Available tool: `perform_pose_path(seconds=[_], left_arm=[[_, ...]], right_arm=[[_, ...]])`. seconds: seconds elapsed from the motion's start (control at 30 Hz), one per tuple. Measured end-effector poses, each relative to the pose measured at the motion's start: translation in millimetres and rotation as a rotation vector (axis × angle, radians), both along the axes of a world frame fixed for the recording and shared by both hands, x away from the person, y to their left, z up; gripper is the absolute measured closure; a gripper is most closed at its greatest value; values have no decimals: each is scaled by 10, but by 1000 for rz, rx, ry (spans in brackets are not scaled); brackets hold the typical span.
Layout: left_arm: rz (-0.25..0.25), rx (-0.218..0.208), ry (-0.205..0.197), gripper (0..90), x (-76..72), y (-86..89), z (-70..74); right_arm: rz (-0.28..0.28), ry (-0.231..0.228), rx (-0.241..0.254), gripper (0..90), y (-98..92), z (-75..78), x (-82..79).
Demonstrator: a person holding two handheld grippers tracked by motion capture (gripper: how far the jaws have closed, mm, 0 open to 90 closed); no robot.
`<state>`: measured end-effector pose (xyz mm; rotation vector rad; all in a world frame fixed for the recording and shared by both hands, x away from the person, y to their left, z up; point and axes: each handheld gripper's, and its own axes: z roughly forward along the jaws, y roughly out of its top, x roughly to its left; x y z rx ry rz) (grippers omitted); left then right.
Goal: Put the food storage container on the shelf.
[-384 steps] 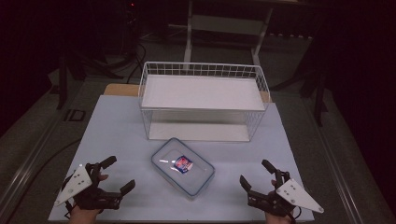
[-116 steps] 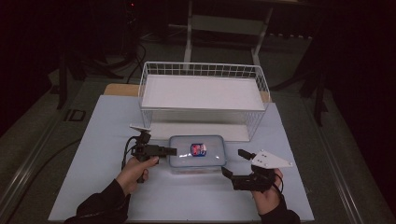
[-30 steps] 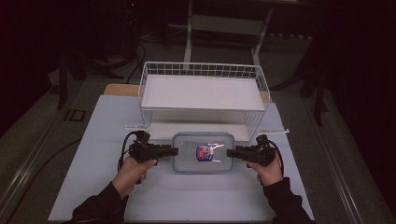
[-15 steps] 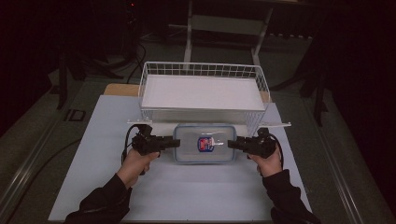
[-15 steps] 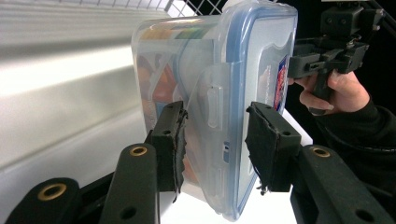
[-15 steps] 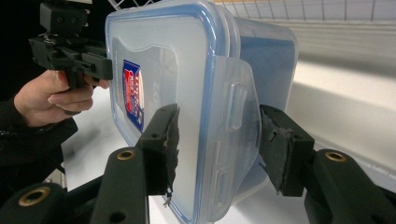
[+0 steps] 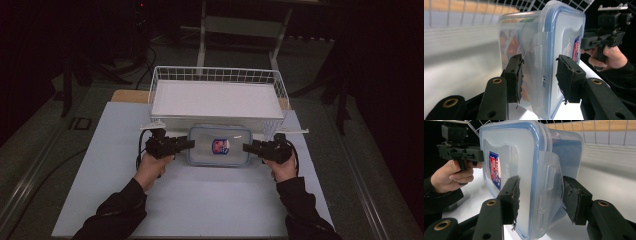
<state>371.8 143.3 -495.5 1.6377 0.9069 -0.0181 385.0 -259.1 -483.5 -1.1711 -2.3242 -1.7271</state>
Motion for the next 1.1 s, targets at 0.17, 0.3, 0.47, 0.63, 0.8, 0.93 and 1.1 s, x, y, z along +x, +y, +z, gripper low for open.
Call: perform_pose_path(seconds=[0.17,0.3,0.47,0.63,0.8,0.93,1.1], left_arm=[[17,16,18,558,71,4,-69],[25,38,17,553,100,2,-117],[39,30,32,551,125,-20,-131],[61,28,14,548,151,-25,-136],[67,19,-3,544,163,-41,-147],[75,18,-8,540,162,-44,-156],[110,6,-5,521,168,-73,-172]], right_arm=[[-15,-28,-6,494,33,-45,62],[-21,-36,-23,488,73,-94,117],[-31,-29,-17,485,72,-132,164],[-44,-18,-6,482,72,-136,206],[-72,13,11,475,68,-152,228],[-87,25,12,473,74,-139,231],[-112,37,32,472,78,-149,249]])
